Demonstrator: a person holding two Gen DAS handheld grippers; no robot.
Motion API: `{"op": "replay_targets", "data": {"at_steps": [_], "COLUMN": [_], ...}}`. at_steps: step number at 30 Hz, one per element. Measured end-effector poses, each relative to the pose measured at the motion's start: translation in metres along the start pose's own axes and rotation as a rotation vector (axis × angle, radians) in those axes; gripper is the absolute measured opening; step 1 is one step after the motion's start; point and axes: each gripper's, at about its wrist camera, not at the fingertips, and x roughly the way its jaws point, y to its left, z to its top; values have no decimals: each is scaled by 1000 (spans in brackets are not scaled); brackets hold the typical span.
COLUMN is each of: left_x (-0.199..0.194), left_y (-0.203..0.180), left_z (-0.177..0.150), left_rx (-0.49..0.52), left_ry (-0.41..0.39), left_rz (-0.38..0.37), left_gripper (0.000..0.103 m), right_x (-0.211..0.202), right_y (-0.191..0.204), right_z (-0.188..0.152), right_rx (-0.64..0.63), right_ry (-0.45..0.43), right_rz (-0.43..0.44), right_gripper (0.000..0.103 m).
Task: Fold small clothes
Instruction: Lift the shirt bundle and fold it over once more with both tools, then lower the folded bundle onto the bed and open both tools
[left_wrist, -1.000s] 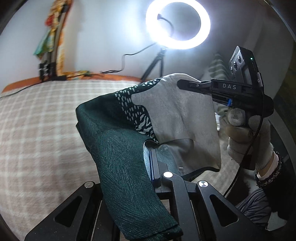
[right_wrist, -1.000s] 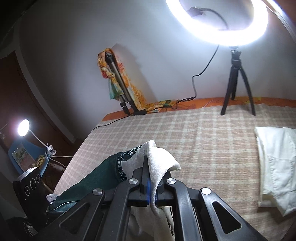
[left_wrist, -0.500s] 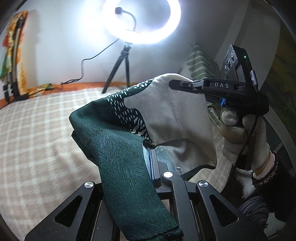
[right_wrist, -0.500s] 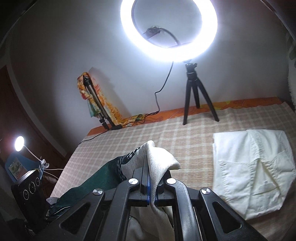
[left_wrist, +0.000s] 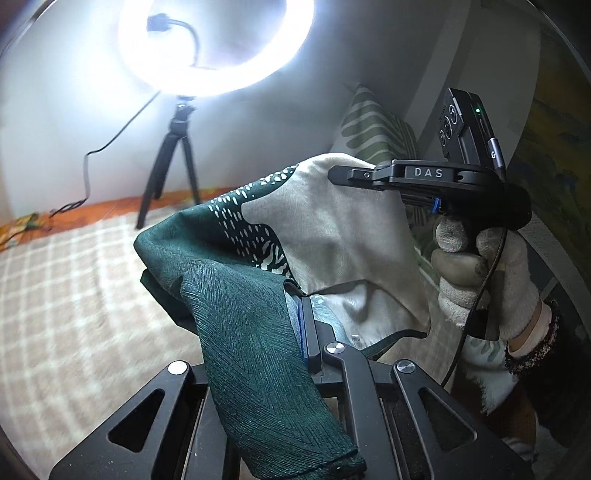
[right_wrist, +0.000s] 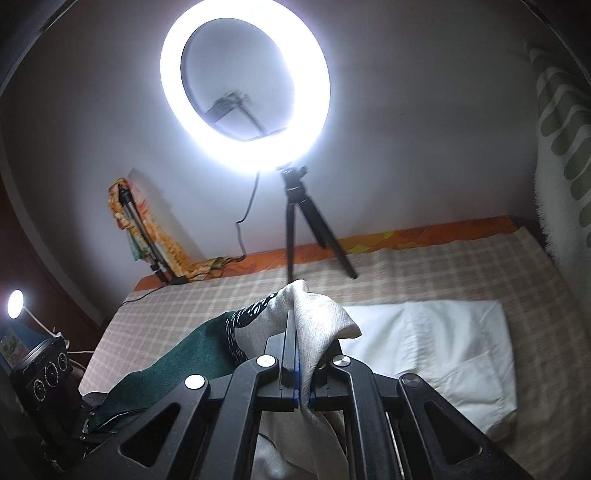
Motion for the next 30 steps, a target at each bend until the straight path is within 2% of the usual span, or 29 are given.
{"op": "replay_targets", "data": {"at_steps": [7, 15, 22, 30], "left_x": [40, 88, 122, 135], "left_y": [-18, -32, -38, -36], "left_z": [23, 28, 15, 1], "left_rx": [24, 43, 42, 47], "left_ry": [-7, 19, 69, 121], "left_rz": [-29, -44, -58, -44], "left_gripper": [6, 6, 6, 6], "right_x": [0, 13, 36, 63], "right_y": [-43, -89, -130, -166], "right_z": [24, 38, 32, 12], "right_rx": [5, -6, -4, 9], "right_ry": [-23, -17, 30, 102], "right_rz": [-54, -97, -104, -135], "right_gripper": [0, 0, 0, 0]}}
